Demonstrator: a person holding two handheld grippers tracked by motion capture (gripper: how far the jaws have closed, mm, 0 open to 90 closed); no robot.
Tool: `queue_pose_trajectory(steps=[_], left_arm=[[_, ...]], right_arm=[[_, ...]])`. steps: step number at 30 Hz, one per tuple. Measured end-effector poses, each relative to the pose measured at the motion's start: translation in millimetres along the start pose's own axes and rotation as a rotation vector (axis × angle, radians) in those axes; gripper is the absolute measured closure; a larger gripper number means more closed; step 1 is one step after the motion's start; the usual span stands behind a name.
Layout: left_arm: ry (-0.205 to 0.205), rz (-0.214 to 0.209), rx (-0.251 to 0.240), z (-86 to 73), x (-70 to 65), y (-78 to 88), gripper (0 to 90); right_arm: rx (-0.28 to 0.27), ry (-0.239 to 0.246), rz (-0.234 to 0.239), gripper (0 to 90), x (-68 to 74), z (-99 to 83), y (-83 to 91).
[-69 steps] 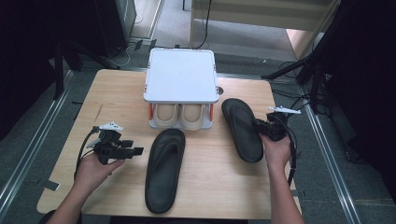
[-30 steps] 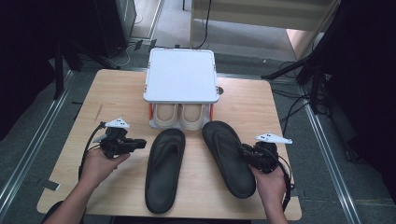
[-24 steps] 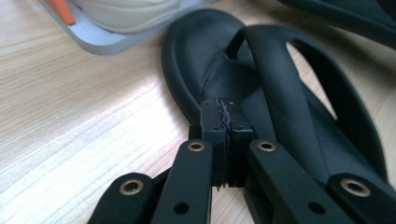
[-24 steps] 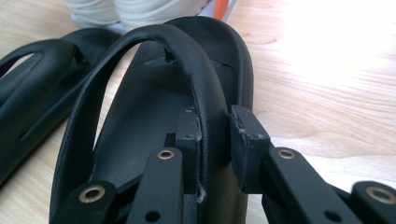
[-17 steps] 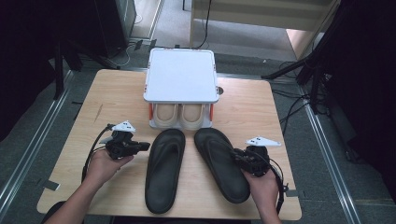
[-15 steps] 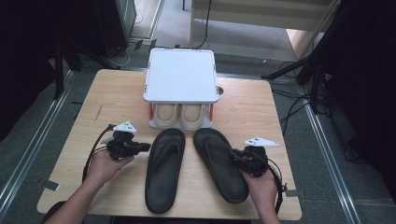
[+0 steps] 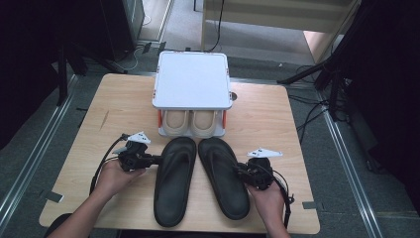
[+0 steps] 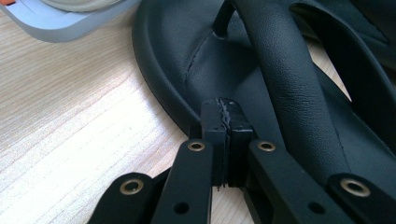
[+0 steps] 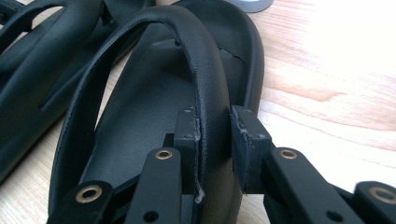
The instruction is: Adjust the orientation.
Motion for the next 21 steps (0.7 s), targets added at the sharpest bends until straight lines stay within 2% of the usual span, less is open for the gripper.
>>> queue_pose_trajectory(steps=[2,7,10,13,15,21], left_arm=[[-0.007,0.004,0.002,-0.2,-0.4,0.1,90.0],[0.006,0.001,0.001,-0.1,0.6,0.9,90.0],[0.013,0.048,0.025,-3.7,9.9,2.1,90.0],[0.025,0.043,0.059,-9.1,11.7,-1.5,90.0],[0.004,0.054,0.070,-9.7,9.6,-2.6,90.0],[0.011,0.020,0.060,-11.2,2.6,-0.1,90.0]], right_arm=[[0.008,0.011,0.001,74.2,2.2,-1.4,-2.2],[0.011,0.016,-0.003,73.9,5.4,-2.3,-3.5],[0.005,0.020,-0.003,73.7,5.7,-2.9,-4.0],[0.012,0.023,-0.004,73.5,6.7,-4.3,-5.1],[0.021,0.025,-0.002,73.3,8.1,-5.8,-6.6],[0.020,0.036,0.000,72.9,10.3,-5.9,-8.4]])
Point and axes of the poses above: each handheld gripper's, and its own axes: y roughly backward along the jaws, z roughly out of its top, x roughly to its left, the point moved 10 cm from there along -y, roughly forward along the jaws, and after that the axes turned 1 degree about -y, right-handed, at the moved point
